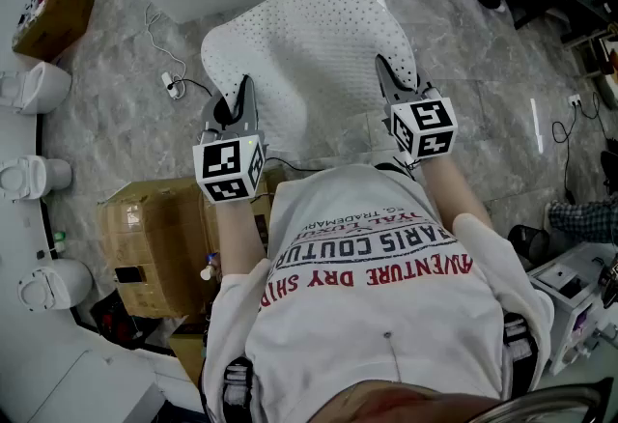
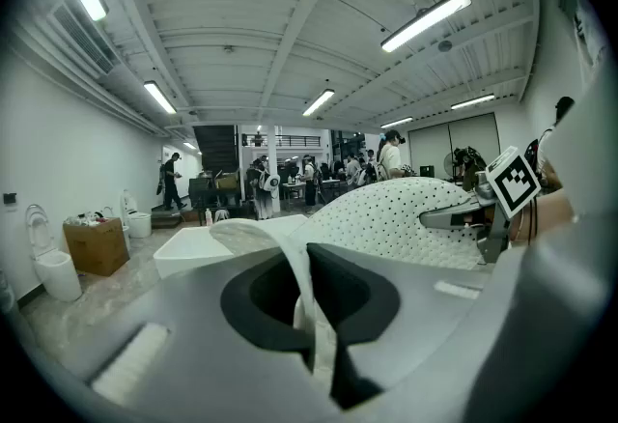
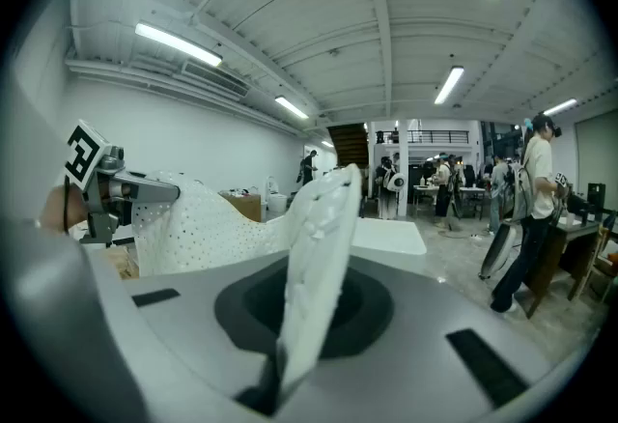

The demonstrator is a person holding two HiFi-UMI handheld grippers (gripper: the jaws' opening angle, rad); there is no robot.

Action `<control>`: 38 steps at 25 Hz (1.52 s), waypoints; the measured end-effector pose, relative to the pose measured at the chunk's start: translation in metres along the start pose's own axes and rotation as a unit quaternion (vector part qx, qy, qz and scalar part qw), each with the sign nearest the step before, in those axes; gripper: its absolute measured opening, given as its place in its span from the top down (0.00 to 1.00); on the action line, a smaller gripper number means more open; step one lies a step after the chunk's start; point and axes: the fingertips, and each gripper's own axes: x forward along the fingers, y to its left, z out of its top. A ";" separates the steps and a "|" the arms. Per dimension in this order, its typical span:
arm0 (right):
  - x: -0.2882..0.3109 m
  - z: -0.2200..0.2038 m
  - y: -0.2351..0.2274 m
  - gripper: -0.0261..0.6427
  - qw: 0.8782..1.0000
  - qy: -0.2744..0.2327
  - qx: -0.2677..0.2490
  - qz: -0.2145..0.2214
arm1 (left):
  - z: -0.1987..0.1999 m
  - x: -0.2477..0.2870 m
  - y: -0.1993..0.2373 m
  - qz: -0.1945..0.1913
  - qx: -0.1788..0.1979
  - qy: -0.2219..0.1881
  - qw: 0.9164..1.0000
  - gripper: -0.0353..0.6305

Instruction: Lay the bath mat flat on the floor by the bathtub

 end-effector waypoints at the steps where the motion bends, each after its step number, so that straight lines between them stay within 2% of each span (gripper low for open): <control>1: 0.001 0.000 -0.001 0.94 1.000 0.001 -0.001 0.000 | 0.001 0.001 0.000 -0.001 -0.001 -0.001 1.000 0.92; 10: 0.012 0.003 0.002 0.94 1.000 0.007 -0.002 0.009 | 0.001 0.006 0.010 -0.003 -0.013 0.000 1.000 0.92; 16: 0.026 -0.003 0.002 0.94 0.999 0.031 0.013 0.026 | -0.012 0.008 0.022 0.014 -0.032 0.017 0.999 0.92; 21: 0.051 -0.011 -0.001 0.94 0.997 0.054 0.011 0.057 | -0.027 0.017 0.032 0.038 -0.062 0.033 0.997 0.92; 29: 0.146 -0.019 -0.011 0.94 0.992 0.077 0.020 0.101 | -0.040 0.058 0.079 0.090 -0.075 0.063 0.991 0.92; 33: 0.208 -0.011 -0.030 0.94 0.988 0.083 0.030 0.127 | -0.036 0.103 0.113 0.117 -0.076 0.083 0.987 0.92; 38: 0.286 0.011 -0.067 0.94 0.984 0.088 0.054 0.142 | -0.025 0.176 0.146 0.124 -0.080 0.105 0.984 0.92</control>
